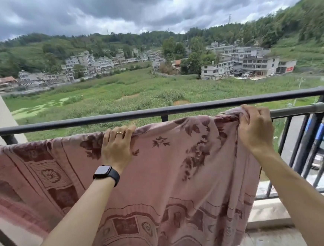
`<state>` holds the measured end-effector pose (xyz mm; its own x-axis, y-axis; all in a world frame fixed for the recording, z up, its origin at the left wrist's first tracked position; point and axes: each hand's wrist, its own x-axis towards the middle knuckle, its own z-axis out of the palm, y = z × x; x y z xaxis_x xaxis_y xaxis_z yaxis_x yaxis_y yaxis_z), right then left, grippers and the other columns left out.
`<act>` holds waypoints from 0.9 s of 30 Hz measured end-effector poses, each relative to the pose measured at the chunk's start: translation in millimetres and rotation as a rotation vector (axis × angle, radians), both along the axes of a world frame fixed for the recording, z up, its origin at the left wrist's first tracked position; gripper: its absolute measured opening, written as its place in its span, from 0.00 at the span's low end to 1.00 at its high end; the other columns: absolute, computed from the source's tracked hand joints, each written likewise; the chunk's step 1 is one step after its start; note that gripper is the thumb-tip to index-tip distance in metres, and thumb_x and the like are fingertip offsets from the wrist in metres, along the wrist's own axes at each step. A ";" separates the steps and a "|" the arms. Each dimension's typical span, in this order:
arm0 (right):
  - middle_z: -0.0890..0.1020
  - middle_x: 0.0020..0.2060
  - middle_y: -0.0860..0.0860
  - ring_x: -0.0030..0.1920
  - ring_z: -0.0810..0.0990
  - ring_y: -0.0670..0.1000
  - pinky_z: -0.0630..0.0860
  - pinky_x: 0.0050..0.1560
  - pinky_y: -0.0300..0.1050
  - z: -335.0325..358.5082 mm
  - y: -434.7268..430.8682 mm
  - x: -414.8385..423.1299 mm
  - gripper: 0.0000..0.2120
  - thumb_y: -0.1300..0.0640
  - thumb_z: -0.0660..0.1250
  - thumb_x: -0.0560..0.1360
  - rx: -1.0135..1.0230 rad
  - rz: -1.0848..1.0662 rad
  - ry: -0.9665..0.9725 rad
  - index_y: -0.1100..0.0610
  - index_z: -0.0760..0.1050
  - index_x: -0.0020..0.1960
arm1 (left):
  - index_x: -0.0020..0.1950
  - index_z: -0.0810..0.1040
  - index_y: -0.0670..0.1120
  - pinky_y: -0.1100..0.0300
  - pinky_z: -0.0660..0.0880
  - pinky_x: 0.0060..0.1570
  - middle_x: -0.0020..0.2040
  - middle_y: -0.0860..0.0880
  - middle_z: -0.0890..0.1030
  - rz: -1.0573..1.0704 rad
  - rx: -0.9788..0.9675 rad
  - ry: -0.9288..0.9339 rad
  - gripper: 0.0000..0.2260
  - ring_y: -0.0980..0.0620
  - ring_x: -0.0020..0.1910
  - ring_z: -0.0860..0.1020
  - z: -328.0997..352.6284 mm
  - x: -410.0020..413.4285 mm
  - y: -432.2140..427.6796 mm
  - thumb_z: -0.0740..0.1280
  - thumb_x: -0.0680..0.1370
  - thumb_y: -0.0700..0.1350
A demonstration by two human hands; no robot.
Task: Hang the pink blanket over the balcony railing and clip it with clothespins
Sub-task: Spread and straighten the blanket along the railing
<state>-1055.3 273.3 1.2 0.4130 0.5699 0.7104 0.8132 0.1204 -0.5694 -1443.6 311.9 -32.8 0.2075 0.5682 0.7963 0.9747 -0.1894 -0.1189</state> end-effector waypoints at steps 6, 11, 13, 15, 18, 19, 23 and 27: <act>0.72 0.66 0.64 0.64 0.71 0.68 0.68 0.65 0.63 -9.7 5.7 37.1 0.23 0.59 0.62 0.78 -0.212 -0.192 0.122 0.50 0.68 0.72 | 0.64 0.80 0.48 0.44 0.69 0.64 0.63 0.45 0.80 -0.069 0.185 -0.130 0.13 0.41 0.62 0.76 11.3 -41.9 6.1 0.61 0.82 0.45; 0.64 0.72 0.57 0.73 0.61 0.62 0.60 0.69 0.65 5.6 21.2 -41.7 0.27 0.51 0.65 0.73 -0.063 -0.153 -0.140 0.53 0.65 0.71 | 0.68 0.73 0.47 0.41 0.63 0.68 0.67 0.43 0.74 -0.007 0.010 -0.124 0.23 0.41 0.67 0.70 21.9 -43.6 13.7 0.67 0.75 0.53; 0.66 0.72 0.57 0.74 0.60 0.60 0.62 0.69 0.64 13.4 27.2 -83.0 0.25 0.51 0.66 0.73 -0.016 -0.020 -0.213 0.54 0.69 0.69 | 0.72 0.69 0.47 0.42 0.60 0.71 0.71 0.43 0.70 -0.033 -0.060 -0.113 0.28 0.41 0.71 0.67 17.9 -39.5 10.8 0.68 0.74 0.53; 0.68 0.71 0.56 0.74 0.62 0.58 0.64 0.69 0.62 13.2 30.3 -126.5 0.23 0.52 0.68 0.74 0.005 0.117 -0.270 0.54 0.71 0.68 | 0.74 0.68 0.48 0.41 0.59 0.72 0.73 0.45 0.68 -0.066 -0.087 -0.119 0.29 0.43 0.73 0.65 8.5 -44.6 2.5 0.69 0.73 0.50; 0.69 0.72 0.55 0.74 0.62 0.56 0.65 0.69 0.61 -3.3 32.3 -196.0 0.22 0.51 0.68 0.74 -0.020 0.279 -0.329 0.52 0.73 0.68 | 0.74 0.67 0.50 0.41 0.58 0.72 0.74 0.47 0.66 -0.059 -0.123 -0.170 0.30 0.46 0.73 0.65 -9.8 -76.9 -17.1 0.70 0.72 0.47; 0.68 0.72 0.55 0.74 0.61 0.56 0.65 0.70 0.61 -11.4 32.3 -217.7 0.22 0.50 0.68 0.74 -0.031 0.317 -0.339 0.52 0.73 0.67 | 0.74 0.67 0.51 0.41 0.59 0.72 0.73 0.47 0.66 -0.022 -0.132 -0.216 0.30 0.46 0.72 0.66 -14.5 -92.6 -23.8 0.70 0.72 0.47; 0.59 0.75 0.62 0.76 0.56 0.61 0.57 0.75 0.58 -48.3 27.1 -287.1 0.25 0.49 0.71 0.72 -0.061 0.342 -0.269 0.56 0.73 0.66 | 0.74 0.61 0.50 0.42 0.65 0.69 0.73 0.44 0.64 0.226 -0.256 -0.601 0.32 0.43 0.71 0.66 -32.1 -157.2 -39.5 0.70 0.73 0.50; 0.66 0.67 0.56 0.66 0.70 0.59 0.74 0.62 0.60 -76.5 18.2 -339.4 0.27 0.41 0.70 0.72 -0.226 0.448 -0.082 0.53 0.69 0.65 | 0.77 0.54 0.46 0.43 0.70 0.65 0.73 0.38 0.65 0.358 -0.456 -0.916 0.40 0.37 0.70 0.67 -45.0 -208.4 -32.3 0.70 0.73 0.58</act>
<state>-1394.7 291.5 -75.3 0.0407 0.8214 0.5689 0.7530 0.3491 -0.5578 -1652.1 279.6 -77.8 -0.5951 0.7594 0.2629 0.6649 0.2814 0.6919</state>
